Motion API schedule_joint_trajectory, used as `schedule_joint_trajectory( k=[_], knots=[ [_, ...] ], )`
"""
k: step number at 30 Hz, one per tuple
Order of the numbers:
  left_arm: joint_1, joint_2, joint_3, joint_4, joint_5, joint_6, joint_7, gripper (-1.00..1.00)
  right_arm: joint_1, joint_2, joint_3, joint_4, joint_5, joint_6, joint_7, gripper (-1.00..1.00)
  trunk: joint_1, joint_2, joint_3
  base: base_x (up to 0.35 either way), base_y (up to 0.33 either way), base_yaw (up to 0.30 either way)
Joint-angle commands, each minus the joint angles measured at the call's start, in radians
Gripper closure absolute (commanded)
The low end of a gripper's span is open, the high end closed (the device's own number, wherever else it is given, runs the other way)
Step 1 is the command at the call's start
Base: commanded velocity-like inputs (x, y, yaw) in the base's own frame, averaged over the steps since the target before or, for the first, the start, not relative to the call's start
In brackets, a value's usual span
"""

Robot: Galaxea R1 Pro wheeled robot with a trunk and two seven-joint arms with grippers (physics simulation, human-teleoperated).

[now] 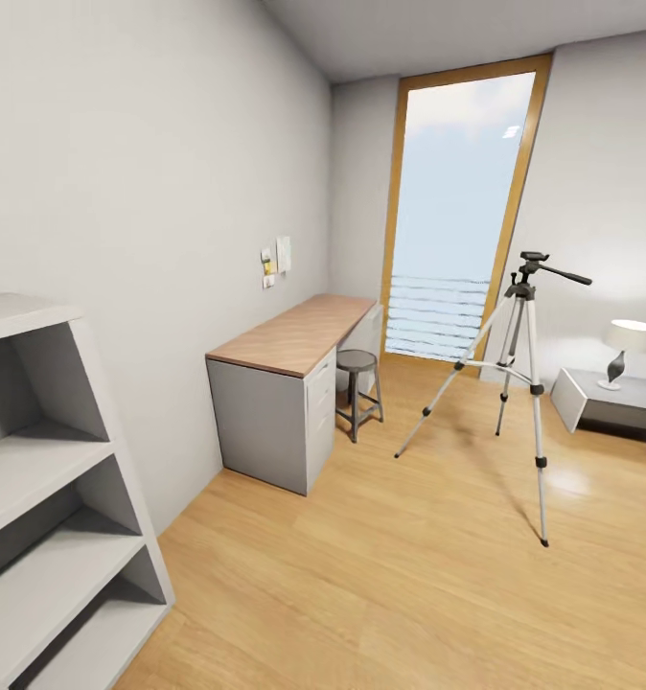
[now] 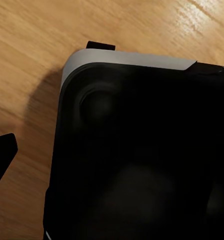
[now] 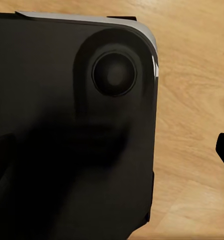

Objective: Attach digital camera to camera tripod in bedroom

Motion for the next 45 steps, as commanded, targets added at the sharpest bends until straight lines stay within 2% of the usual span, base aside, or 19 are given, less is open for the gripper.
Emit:
schedule_joint_trajectory(
  k=[1, 15, 45],
  knots=[
    [0.000, 0.000, 0.000, -0.001, 0.007, -0.002, 0.000, -1.00, 0.000, 0.000, 0.000, 0.000, 0.000, -0.003, 0.000, -1.00, 0.000, 0.000, -0.001, -0.002, 0.000, 0.000],
    [0.000, 0.000, 0.000, -0.003, 0.007, -0.002, 0.000, -1.00, 0.000, 0.000, -0.002, 0.000, -0.002, -0.006, 0.000, -1.00, 0.000, 0.000, -0.001, 0.000, 0.000, -0.023],
    [0.000, 0.000, 0.000, -0.006, 0.006, -0.002, 0.000, -1.00, 0.000, 0.001, -0.003, 0.000, -0.003, -0.004, 0.000, -1.00, 0.000, 0.000, -0.001, 0.000, 0.000, -0.234]
  ],
)
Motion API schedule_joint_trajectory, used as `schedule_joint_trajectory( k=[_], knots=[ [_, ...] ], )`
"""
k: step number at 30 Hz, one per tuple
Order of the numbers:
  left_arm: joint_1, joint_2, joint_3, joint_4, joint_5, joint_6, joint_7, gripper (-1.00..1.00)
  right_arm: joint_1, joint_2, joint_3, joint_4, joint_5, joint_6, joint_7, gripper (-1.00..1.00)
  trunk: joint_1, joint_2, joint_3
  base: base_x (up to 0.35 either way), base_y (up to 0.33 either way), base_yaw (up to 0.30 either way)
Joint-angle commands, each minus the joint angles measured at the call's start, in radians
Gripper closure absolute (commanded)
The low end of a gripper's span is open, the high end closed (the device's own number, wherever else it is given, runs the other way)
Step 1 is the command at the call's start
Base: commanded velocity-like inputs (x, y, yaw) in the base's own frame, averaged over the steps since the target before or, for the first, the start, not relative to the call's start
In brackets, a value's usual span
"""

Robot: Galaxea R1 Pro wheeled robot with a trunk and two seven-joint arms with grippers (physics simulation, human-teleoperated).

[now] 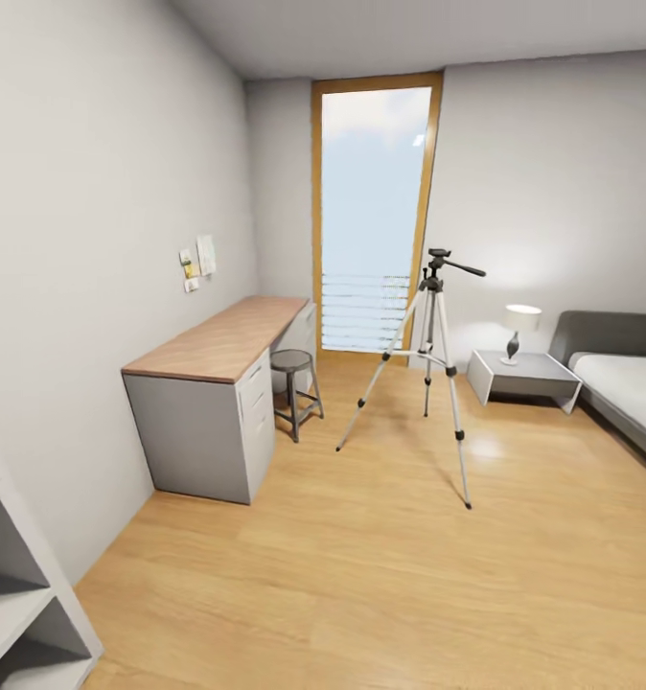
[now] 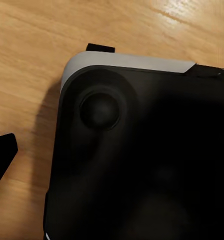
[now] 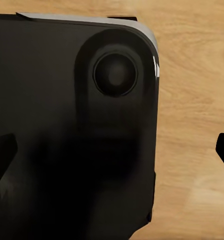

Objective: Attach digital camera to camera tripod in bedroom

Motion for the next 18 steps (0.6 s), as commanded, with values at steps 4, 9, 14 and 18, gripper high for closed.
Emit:
schedule_joint_trajectory(
  k=[4, 9, 14, 18],
  knots=[
    [0.000, 0.000, 0.000, 0.000, 0.007, -0.002, 0.000, -1.00, 0.000, 0.000, 0.000, 0.000, 0.000, -0.003, 0.000, -1.00, 0.000, 0.000, -0.001, 0.000, 0.000, -0.244],
    [0.000, 0.000, 0.000, 0.000, 0.007, -0.002, 0.000, -1.00, 0.000, 0.000, 0.001, 0.000, 0.000, -0.004, 0.000, -1.00, 0.000, 0.000, -0.001, 0.000, 0.000, -0.244],
    [0.000, 0.000, 0.000, 0.000, 0.007, -0.002, 0.000, -1.00, 0.000, 0.000, 0.001, 0.000, 0.000, -0.004, 0.000, -1.00, 0.000, 0.000, -0.001, 0.000, 0.000, -0.244],
    [0.000, 0.000, 0.000, 0.001, 0.007, -0.002, 0.000, -1.00, 0.000, 0.000, 0.001, 0.000, 0.000, -0.004, 0.000, -1.00, 0.000, 0.000, -0.001, 0.000, 0.000, -0.244]
  ],
)
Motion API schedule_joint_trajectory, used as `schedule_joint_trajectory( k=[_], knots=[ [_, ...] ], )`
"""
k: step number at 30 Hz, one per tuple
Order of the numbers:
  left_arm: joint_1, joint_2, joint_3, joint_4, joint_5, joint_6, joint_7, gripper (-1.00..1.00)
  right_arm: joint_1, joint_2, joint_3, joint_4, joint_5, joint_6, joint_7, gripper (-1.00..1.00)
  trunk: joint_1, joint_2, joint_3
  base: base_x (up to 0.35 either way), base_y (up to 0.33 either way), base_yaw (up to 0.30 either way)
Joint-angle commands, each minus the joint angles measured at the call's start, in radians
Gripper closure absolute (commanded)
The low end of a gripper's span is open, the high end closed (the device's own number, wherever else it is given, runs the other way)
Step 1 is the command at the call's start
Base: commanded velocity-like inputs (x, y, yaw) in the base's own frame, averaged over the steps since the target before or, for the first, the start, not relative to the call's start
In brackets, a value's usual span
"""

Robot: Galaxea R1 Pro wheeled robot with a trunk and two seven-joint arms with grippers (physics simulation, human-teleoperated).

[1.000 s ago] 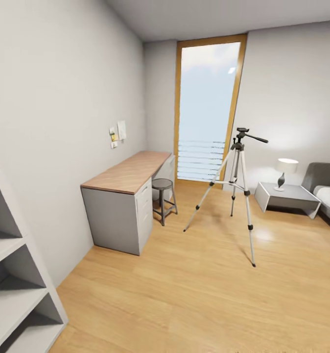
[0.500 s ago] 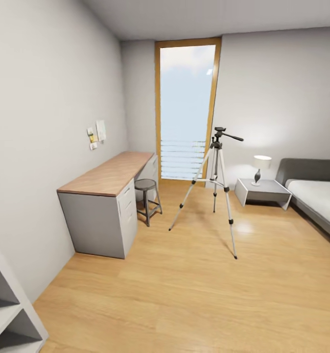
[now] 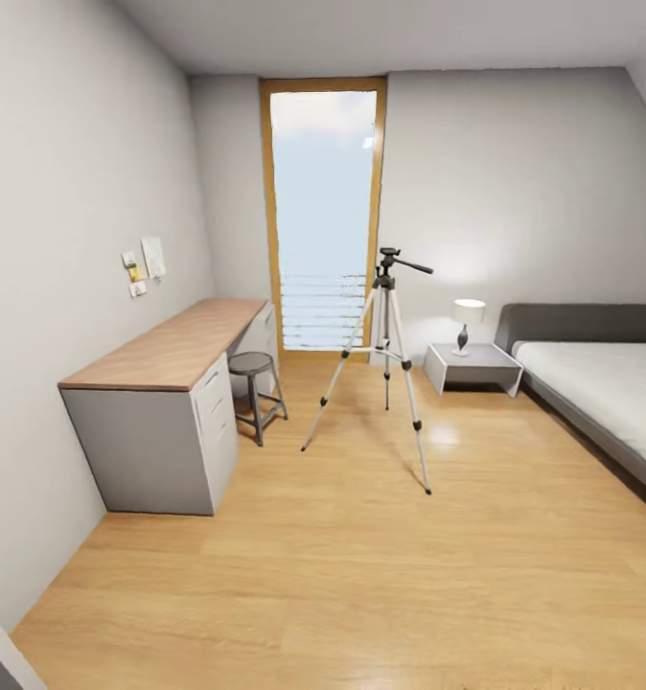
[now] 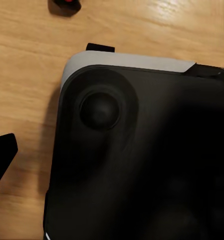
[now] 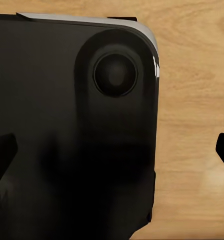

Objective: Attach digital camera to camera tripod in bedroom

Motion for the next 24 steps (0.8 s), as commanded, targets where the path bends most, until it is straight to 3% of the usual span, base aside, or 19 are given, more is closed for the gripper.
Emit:
schedule_joint_trajectory(
  k=[1, 24],
  knots=[
    [0.000, 0.000, 0.000, 0.000, 0.007, -0.002, 0.000, -1.00, 0.000, 0.000, 0.000, 0.000, 0.000, -0.003, 0.000, -1.00, 0.000, 0.000, -0.001, 0.000, 0.000, -0.244],
    [0.000, 0.000, 0.000, 0.004, 0.007, -0.002, 0.000, -1.00, 0.000, 0.000, 0.000, 0.000, 0.000, -0.004, 0.000, -1.00, 0.000, 0.000, -0.001, 0.000, 0.000, -0.244]
  ],
)
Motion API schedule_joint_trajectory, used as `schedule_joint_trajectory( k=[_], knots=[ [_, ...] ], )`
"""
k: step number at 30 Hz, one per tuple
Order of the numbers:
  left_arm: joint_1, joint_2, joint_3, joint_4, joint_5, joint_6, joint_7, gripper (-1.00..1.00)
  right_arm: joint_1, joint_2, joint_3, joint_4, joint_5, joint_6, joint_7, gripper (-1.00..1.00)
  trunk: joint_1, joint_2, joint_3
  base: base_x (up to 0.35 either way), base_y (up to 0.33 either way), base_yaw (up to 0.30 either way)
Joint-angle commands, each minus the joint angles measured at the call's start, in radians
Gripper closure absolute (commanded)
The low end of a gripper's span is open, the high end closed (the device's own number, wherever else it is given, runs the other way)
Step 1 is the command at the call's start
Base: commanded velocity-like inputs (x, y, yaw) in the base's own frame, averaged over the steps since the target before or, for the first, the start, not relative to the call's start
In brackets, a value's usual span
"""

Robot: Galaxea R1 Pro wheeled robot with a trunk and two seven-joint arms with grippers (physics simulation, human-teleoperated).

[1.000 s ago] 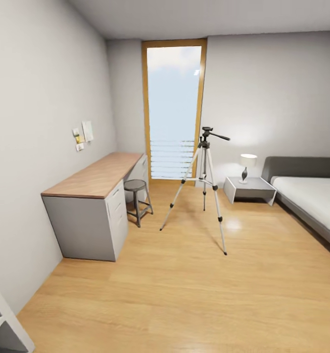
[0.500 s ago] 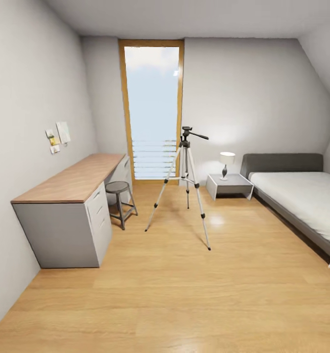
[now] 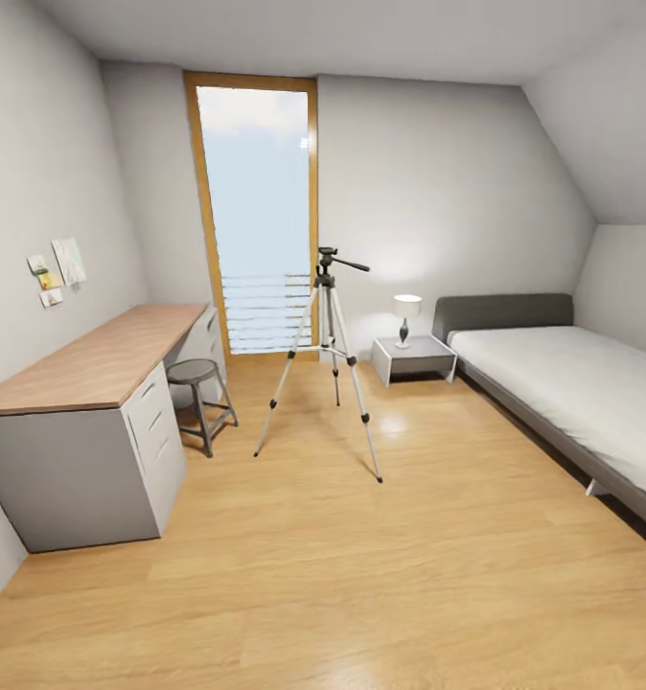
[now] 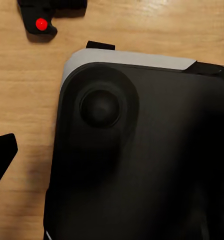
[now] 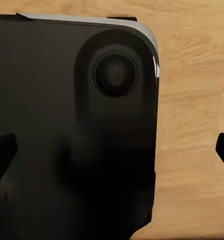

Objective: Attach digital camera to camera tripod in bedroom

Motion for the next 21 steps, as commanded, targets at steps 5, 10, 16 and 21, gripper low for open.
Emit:
schedule_joint_trajectory(
  k=[5, 10, 16, 21],
  knots=[
    [0.000, 0.000, 0.000, 0.000, 0.007, -0.003, 0.000, -1.00, 0.000, -0.001, -0.001, 0.000, 0.000, -0.003, 0.000, -1.00, 0.000, 0.000, -0.001, 0.000, 0.000, -0.244],
    [0.000, 0.000, 0.000, 0.000, 0.008, -0.003, 0.000, -1.00, 0.000, -0.001, -0.003, 0.000, 0.000, -0.003, 0.000, -1.00, 0.000, 0.000, -0.001, 0.000, 0.000, -0.244],
    [0.000, 0.000, 0.000, 0.000, 0.009, -0.002, 0.000, -1.00, 0.000, -0.002, -0.003, 0.000, 0.000, -0.003, 0.000, -1.00, 0.000, 0.000, -0.001, 0.000, 0.000, -0.244],
    [0.000, 0.000, 0.000, 0.000, 0.009, -0.002, 0.000, -1.00, 0.000, -0.002, -0.004, 0.000, 0.000, -0.003, 0.000, -1.00, 0.000, 0.000, -0.001, 0.000, 0.000, -0.244]
  ],
)
